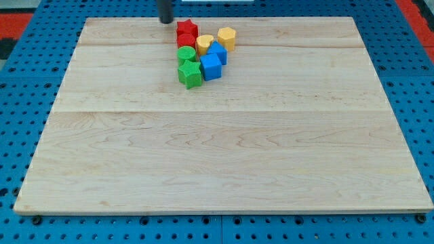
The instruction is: Separate the yellow hexagon from the group of blocks
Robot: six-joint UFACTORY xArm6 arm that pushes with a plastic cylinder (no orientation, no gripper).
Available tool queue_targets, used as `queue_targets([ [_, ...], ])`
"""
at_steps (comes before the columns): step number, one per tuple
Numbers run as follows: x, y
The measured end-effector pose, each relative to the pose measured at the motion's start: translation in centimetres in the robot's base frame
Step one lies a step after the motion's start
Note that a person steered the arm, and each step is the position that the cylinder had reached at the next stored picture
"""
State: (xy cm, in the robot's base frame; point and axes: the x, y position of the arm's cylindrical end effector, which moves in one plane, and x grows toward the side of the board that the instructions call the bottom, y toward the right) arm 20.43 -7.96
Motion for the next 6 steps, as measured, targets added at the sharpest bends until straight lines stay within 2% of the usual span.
queue_targets([
  [1,10.1,5.9],
  [2,11.2,8.7],
  [3,6.7,14.1],
  [4,4.9,7.1],
  [6,8.0,-2.4],
])
